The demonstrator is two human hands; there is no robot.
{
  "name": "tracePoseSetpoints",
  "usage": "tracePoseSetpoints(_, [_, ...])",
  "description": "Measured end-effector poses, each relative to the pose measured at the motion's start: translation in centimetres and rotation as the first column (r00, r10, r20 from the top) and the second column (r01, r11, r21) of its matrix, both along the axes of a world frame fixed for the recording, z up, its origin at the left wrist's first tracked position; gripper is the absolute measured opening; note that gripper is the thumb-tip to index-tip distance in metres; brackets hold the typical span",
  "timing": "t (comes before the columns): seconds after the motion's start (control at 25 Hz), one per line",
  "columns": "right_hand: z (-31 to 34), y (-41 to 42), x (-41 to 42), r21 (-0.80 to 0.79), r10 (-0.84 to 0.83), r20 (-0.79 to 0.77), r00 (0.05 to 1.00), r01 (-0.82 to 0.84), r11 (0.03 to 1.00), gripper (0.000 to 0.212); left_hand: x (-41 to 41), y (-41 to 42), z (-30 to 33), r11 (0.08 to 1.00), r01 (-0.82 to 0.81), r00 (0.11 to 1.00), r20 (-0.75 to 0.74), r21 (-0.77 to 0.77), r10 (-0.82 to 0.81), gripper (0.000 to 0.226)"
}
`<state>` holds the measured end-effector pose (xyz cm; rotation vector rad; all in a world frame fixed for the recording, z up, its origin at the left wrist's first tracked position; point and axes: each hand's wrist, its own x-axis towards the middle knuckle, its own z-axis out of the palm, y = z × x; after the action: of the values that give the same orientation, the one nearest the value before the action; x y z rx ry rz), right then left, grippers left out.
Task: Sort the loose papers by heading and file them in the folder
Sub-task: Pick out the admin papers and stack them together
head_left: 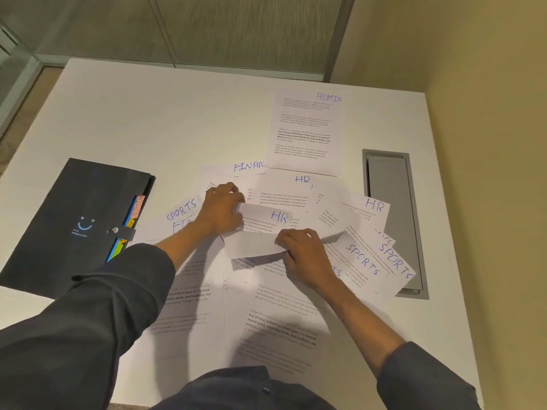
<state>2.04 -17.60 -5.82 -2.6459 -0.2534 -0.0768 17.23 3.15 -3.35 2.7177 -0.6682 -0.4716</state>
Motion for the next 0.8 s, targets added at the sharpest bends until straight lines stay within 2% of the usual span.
tracePoseSetpoints(0.12, [-0.1,-0.4,0.3,-0.042,-0.09,-0.048,0.995,0.088,0.995,0.033,-1.0,-0.1,0.4,0.994,0.09,0.993,0.086,-0.067,-0.084,0.059])
tracePoseSetpoints(0.2, [0.2,-1.0,0.9,-0.08,-0.122,-0.126,0.985,0.112,0.99,0.046,-1.8,-0.6,1.2,0.988,0.15,0.983,0.112,-0.042,-0.144,0.07])
tracePoseSetpoints(0.4, [1.5,-5.2,2.5,-0.159,-0.228,-0.277,0.933,0.19,0.969,0.072,-2.6,-2.5,3.1,0.954,0.281,0.959,-0.005,0.103,-0.282,0.073])
tracePoseSetpoints(0.6, [2.9,-11.4,0.9,-0.266,-0.464,-0.405,0.788,0.383,0.884,0.101,-3.2,-2.3,3.1,0.953,0.295,0.956,-0.026,0.065,-0.294,0.084])
tracePoseSetpoints(0.68, [3.1,-13.0,0.1,-0.284,-0.504,-0.464,0.728,0.417,0.863,0.105,-3.3,-2.3,3.3,0.961,0.274,0.961,-0.05,0.037,-0.272,0.086])
tracePoseSetpoints(0.72, [3.0,-13.5,-0.3,-0.264,-0.493,-0.488,0.72,0.416,0.87,0.103,-3.4,-2.4,3.4,0.967,0.254,0.964,-0.09,0.027,-0.251,0.088])
tracePoseSetpoints(0.8, [2.6,-13.5,-1.1,-0.077,-0.415,-0.55,0.725,0.451,0.889,0.096,-3.7,-3.1,3.7,0.974,0.226,0.957,-0.193,0.019,-0.219,0.09])
